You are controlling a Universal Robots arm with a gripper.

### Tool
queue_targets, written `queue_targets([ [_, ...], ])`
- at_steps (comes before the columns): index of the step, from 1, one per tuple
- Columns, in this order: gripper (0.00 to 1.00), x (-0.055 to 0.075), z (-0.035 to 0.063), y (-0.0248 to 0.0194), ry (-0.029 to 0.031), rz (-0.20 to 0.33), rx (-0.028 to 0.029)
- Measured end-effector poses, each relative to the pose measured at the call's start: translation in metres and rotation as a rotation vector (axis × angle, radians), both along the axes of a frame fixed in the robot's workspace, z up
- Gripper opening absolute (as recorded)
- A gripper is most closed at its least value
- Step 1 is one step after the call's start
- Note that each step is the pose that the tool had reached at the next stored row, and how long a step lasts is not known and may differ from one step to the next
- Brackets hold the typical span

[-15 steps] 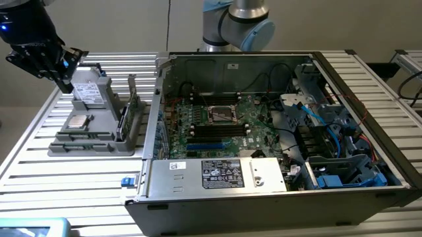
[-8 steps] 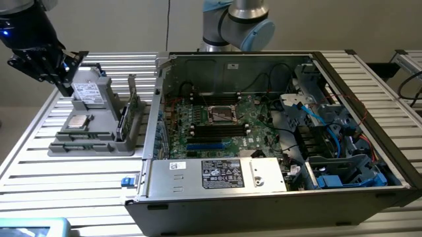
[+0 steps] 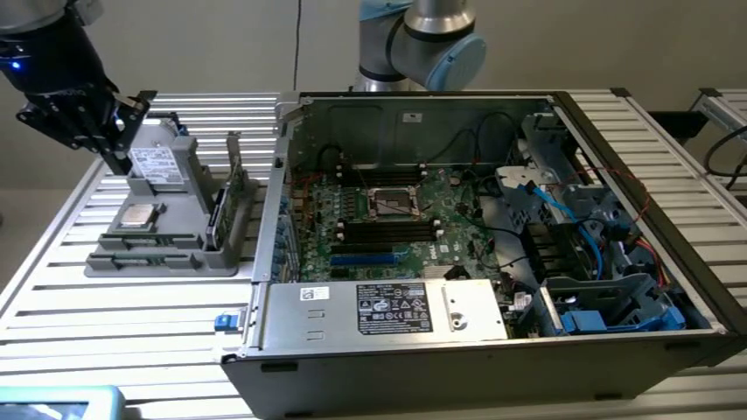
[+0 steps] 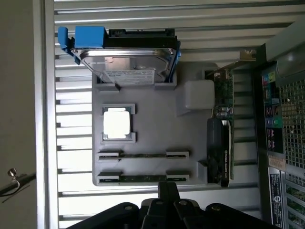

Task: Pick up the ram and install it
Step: 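Pick up the ram and move it above insertion slot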

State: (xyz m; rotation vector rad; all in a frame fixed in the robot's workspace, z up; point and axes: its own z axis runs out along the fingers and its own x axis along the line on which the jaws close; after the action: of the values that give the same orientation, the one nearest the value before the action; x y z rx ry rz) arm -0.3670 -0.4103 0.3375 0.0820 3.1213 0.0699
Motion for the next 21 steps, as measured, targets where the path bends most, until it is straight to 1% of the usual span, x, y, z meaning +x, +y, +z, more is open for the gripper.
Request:
queue_targets([
  [3, 0.11, 0.0000, -0.0010, 0.0000, 0.0000, 0.053, 0.0000],
  [5, 0.11, -0.0006, -0.0012, -0.0001, -0.0005, 0.065, 0.0000],
  [6, 0.11, -0.0006, -0.0012, -0.0001, -0.0006, 0.081, 0.0001],
  [21, 0.11, -0.0006, -0.0017, 0.0000, -0.0005, 0.354, 0.0001],
])
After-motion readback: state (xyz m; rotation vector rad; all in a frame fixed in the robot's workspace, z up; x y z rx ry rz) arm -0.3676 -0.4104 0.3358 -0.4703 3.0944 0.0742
